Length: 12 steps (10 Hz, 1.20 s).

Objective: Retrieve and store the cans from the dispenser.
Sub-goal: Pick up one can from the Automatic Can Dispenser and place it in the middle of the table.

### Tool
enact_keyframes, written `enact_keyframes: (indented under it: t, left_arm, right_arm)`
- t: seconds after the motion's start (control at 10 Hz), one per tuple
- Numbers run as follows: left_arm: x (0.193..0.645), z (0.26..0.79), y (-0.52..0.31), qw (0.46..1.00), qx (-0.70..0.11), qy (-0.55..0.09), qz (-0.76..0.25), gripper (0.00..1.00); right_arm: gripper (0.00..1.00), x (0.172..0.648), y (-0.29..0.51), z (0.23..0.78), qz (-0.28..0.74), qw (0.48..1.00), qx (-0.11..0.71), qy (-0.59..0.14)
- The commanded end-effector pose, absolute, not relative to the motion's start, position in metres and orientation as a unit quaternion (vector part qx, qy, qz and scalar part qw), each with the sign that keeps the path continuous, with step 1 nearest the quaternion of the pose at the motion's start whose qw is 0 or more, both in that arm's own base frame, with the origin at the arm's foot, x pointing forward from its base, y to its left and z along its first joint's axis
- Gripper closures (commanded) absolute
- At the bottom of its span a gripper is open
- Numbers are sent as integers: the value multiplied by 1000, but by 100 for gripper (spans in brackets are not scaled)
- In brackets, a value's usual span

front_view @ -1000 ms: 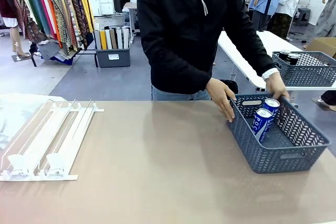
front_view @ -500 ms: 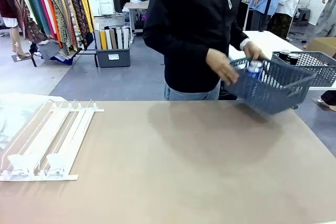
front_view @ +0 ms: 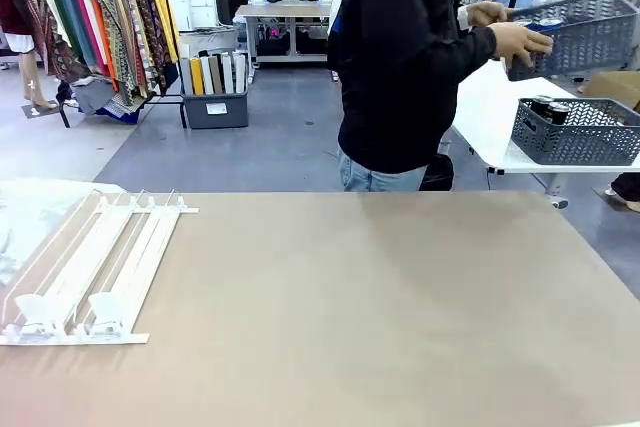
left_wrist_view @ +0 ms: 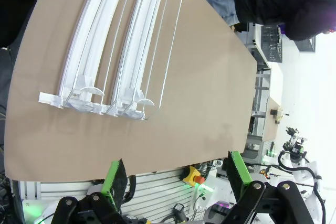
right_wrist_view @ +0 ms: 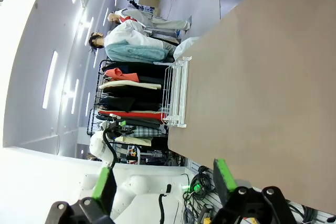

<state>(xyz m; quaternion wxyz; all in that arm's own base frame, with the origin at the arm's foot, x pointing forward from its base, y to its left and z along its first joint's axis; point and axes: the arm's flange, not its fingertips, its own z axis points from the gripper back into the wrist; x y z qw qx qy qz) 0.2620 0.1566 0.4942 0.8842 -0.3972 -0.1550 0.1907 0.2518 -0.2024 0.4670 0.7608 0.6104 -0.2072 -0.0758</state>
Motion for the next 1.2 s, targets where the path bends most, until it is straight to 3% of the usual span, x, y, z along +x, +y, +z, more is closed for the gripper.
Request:
enact_keyframes:
  t: [0.0, 1.1]
  left_arm:
    - [262, 494, 157, 881, -405, -161, 183, 0]
    - [262, 494, 157, 881, -405, -161, 183, 0]
  right_arm:
    - [0, 253, -203, 470, -72, 756, 614, -214]
    - [0, 253, -203, 470, -72, 756, 614, -214]
